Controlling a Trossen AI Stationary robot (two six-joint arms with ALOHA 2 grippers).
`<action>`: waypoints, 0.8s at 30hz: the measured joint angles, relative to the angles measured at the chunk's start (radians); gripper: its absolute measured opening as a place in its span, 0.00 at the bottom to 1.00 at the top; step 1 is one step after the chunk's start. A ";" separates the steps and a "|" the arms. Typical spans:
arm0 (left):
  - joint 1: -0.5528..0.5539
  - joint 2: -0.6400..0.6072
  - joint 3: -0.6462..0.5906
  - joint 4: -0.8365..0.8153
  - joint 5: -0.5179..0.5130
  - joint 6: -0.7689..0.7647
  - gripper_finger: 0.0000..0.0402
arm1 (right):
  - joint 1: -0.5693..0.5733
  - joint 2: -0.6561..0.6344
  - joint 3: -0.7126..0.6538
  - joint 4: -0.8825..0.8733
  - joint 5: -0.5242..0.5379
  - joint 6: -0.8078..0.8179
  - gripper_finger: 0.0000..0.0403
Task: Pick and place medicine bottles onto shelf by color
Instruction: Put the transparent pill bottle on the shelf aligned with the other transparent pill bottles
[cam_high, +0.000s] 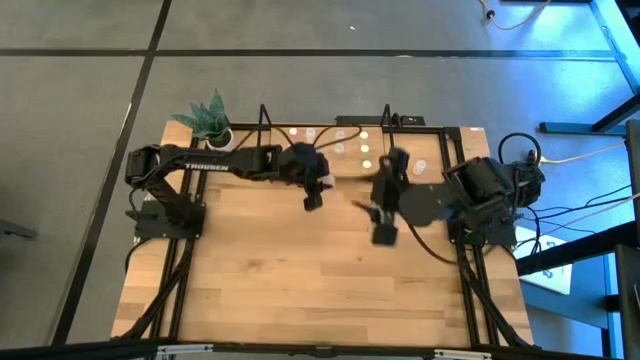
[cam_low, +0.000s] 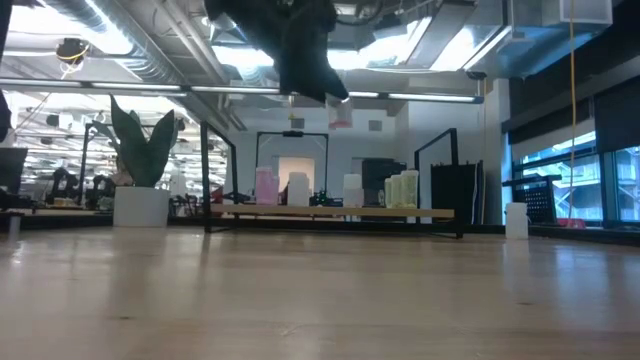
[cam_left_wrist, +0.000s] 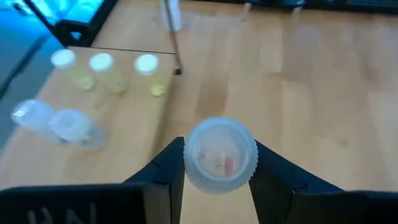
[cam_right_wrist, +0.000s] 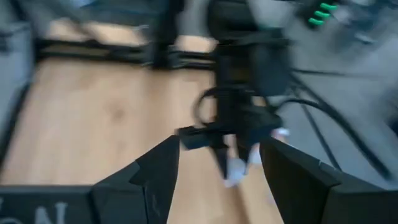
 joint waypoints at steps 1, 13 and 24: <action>0.015 0.003 0.000 0.000 0.001 0.025 0.30 | -0.016 0.000 0.000 0.000 0.032 0.025 0.56; 0.084 0.069 0.000 0.127 0.004 0.073 0.30 | -0.194 0.000 0.000 -0.016 0.067 0.086 0.56; 0.084 0.189 0.001 0.219 -0.045 0.051 0.30 | -0.257 0.000 0.000 -0.051 0.066 0.008 0.56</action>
